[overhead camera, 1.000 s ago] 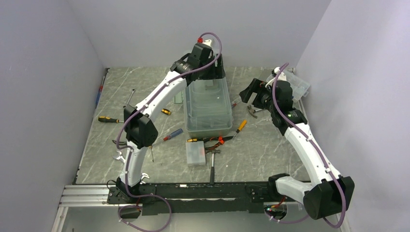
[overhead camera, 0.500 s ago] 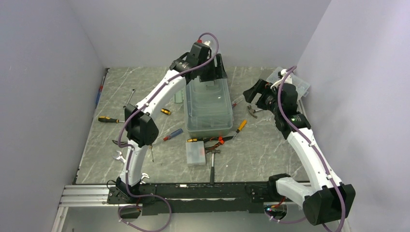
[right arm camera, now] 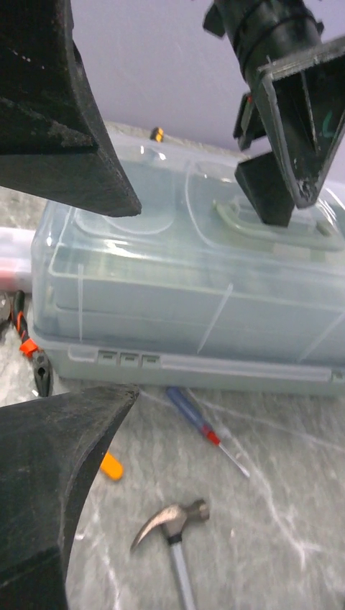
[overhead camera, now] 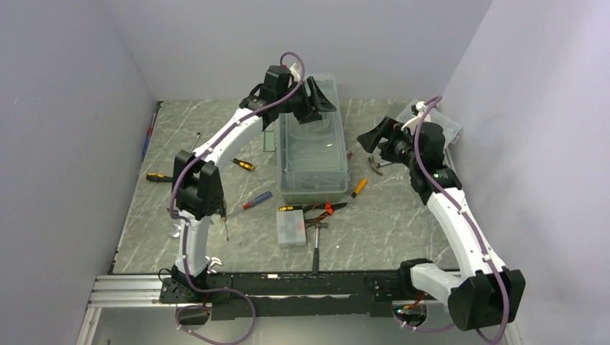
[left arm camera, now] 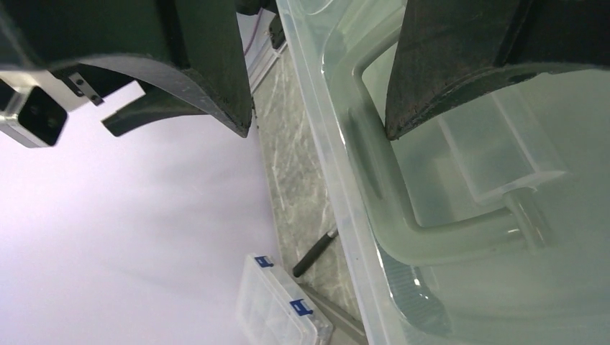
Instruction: Pack the tool kit
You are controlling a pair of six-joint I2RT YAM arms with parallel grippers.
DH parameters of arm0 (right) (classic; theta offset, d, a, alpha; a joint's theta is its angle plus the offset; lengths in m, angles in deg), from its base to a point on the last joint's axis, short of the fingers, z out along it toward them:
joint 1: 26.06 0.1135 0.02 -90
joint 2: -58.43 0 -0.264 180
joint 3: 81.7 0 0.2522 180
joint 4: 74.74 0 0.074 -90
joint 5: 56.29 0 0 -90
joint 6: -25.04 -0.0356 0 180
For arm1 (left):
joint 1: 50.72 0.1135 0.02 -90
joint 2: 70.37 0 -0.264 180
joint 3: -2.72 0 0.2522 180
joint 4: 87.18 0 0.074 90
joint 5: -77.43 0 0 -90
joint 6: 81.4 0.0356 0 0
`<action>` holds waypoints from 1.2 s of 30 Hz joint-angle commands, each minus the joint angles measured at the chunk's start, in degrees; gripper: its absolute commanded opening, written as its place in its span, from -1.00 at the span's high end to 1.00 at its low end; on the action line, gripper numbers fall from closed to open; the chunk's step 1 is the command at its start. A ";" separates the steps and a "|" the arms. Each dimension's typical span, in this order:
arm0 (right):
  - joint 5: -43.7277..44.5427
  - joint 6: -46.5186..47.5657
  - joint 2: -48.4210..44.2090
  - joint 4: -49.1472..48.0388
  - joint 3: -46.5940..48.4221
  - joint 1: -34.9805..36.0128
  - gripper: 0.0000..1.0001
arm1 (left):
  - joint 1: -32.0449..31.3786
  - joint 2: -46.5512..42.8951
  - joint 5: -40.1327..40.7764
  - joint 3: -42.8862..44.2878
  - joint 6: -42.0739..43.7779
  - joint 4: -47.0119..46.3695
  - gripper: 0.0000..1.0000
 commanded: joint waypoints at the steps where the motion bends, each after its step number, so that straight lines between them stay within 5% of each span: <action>1: -11.20 -1.13 3.52 -6.85 2.65 -0.54 -0.72 | -1.11 -1.79 -9.09 -2.57 -5.08 -7.20 -0.36; 5: -17.93 -3.65 7.82 -11.24 5.67 -1.05 -0.61 | -0.79 -2.50 -8.98 -3.42 -5.06 -8.61 -0.32; 13: -26.97 -12.02 19.82 -21.76 9.96 -1.64 -0.01 | 0.68 -3.73 -9.41 -6.36 -5.73 -11.48 -0.30; 25: -28.00 -13.08 31.11 -22.88 16.93 1.73 0.05 | 1.63 -4.58 -9.99 -6.43 -5.72 -12.27 -0.29; 36: -23.40 -12.00 34.76 -20.36 19.26 3.68 0.31 | 2.29 -4.93 -11.02 -7.24 -6.66 -14.22 -0.29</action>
